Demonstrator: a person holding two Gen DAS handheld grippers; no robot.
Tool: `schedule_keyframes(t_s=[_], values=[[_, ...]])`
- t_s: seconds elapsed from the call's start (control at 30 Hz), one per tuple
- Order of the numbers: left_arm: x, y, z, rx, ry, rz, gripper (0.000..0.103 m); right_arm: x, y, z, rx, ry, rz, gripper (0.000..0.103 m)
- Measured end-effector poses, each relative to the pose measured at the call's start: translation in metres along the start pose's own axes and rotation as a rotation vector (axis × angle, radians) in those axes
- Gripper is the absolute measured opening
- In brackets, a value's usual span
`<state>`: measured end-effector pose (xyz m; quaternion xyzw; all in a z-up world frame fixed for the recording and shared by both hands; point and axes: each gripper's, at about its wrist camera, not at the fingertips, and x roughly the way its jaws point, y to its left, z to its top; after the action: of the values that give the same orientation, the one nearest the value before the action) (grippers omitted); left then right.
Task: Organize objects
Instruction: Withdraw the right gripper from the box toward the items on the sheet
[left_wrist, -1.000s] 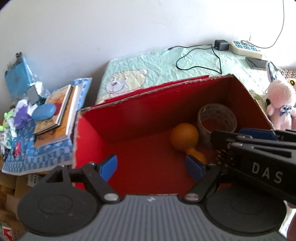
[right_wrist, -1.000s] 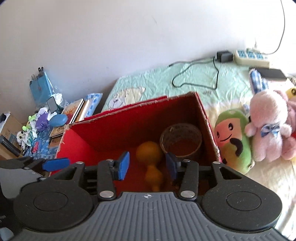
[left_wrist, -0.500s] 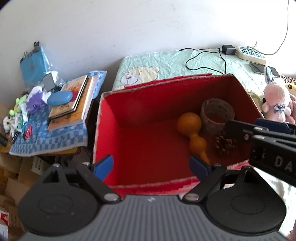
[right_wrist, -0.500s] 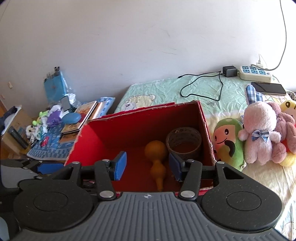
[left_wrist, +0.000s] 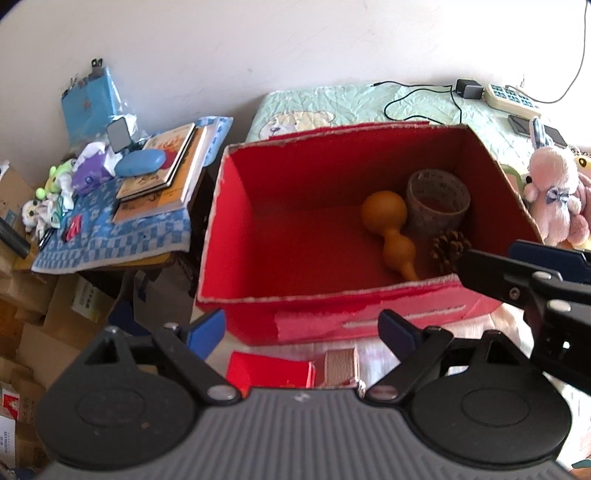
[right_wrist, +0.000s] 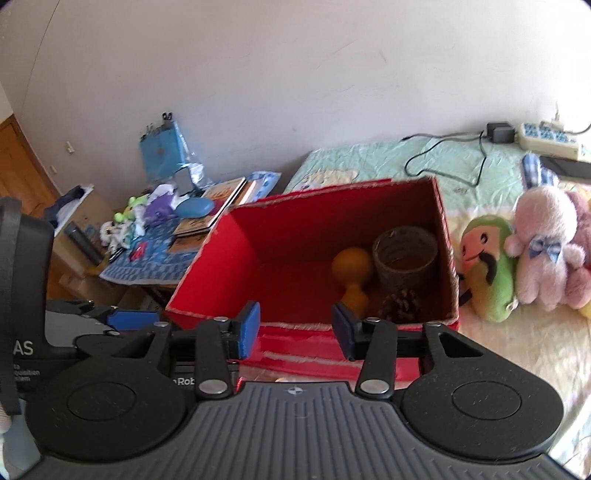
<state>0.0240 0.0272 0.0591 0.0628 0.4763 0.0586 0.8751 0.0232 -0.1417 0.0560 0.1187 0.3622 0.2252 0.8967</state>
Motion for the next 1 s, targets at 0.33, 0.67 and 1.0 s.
schedule_keyframes(t_s=[0.33,0.67,1.0], values=[[0.007,0.017,-0.03,-0.05,0.051,-0.017,0.091,0.011,-0.008,-0.026,0.034,0.116,0.065,0.038],[0.024,0.016,-0.053,-0.047,0.124,-0.004,0.086,0.032,-0.011,-0.046,0.069,0.23,0.108,0.03],[0.033,0.019,-0.06,-0.032,0.147,-0.008,0.084,0.046,-0.016,-0.059,0.121,0.31,0.111,0.029]])
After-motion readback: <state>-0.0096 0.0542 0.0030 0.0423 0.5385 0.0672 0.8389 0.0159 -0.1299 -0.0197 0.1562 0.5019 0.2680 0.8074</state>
